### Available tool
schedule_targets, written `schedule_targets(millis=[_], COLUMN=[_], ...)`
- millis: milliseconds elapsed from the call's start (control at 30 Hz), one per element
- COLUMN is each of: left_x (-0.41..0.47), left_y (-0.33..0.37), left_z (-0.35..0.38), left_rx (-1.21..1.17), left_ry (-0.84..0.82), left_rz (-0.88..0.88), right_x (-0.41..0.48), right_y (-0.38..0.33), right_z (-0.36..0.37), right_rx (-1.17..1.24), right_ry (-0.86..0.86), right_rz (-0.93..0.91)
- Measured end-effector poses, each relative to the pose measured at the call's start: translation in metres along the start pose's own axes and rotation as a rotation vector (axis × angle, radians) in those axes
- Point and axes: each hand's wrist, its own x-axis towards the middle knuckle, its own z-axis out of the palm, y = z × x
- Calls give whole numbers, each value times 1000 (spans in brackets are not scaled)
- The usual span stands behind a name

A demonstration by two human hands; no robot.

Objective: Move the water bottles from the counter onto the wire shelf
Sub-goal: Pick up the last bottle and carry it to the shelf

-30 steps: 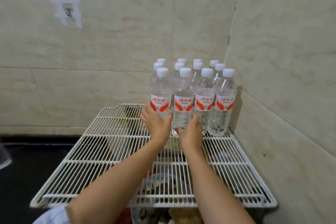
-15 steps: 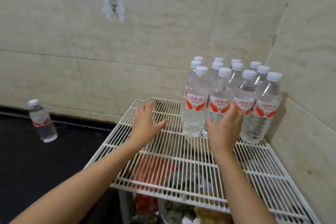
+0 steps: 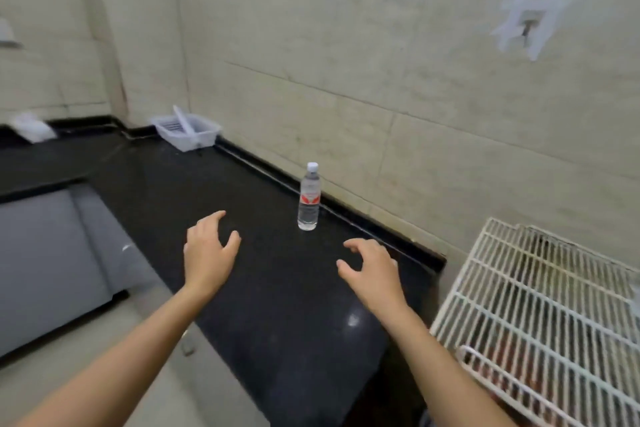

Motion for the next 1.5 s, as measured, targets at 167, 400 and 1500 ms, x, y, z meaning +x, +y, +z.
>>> schedule_targets(millis=[167,400,1500], left_x=[36,75,281], left_y=[-109,-207,-265], left_z=[-54,-89,155], left_rx=[131,226,589], left_ry=[-7,-72,-707], left_rz=[-119,-239,68], right_x=[57,103,346], right_y=[-41,-60,31], right_z=[91,165,249], right_rx=[63,72,367], right_ry=[-151,-213,285], right_rz=[166,334,838])
